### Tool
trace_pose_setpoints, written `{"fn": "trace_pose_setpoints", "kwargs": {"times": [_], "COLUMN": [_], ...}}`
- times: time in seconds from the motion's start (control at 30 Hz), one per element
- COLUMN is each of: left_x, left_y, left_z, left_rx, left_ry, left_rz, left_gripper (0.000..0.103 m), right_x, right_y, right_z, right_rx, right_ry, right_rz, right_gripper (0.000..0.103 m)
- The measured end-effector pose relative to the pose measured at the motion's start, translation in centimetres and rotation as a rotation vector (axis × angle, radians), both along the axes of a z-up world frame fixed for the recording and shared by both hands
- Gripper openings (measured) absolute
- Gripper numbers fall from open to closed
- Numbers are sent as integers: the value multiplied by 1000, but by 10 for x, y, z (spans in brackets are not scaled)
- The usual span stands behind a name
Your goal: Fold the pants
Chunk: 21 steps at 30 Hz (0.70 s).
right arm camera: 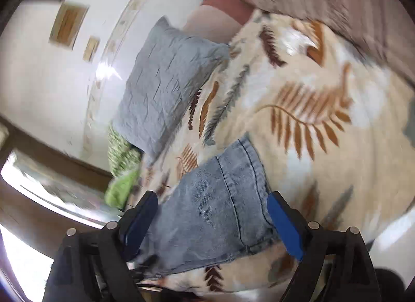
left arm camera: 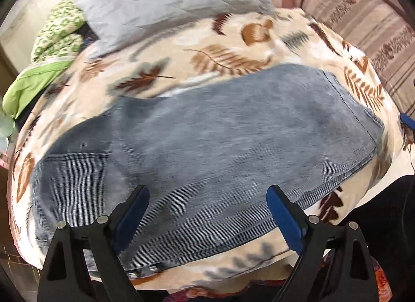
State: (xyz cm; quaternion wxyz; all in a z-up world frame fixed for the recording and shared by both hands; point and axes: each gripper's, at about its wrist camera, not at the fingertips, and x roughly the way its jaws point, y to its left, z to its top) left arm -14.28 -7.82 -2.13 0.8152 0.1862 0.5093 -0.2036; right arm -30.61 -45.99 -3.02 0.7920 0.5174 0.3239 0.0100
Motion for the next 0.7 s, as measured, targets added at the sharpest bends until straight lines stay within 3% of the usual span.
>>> {"fn": "trace_pose_setpoints", "kwargs": {"times": [0.27, 0.33, 0.53, 0.57, 0.67, 0.7], "left_x": [4, 6, 1, -1, -3, -5], "left_y": [-33, -26, -27, -26, -24, -22], "left_z": [-45, -47, -46, -46, -45, -44], "left_rx": [79, 34, 43, 37, 25, 22], "left_ry": [85, 99, 114, 119, 129, 132], "left_rz": [-27, -10, -26, -24, -26, -25], "left_gripper": [93, 94, 94, 94, 94, 94], "right_x": [12, 23, 33, 38, 45, 49], "right_y": [16, 20, 25, 30, 45, 52], "right_z": [-60, -78, -80, -79, -82, -84], "right_rx": [54, 77, 69, 47, 90, 82], "right_ry": [187, 246, 252, 255, 246, 256], "right_rz": [26, 27, 5, 18, 82, 85], "right_gripper": [83, 79, 71, 66, 31, 30]}}
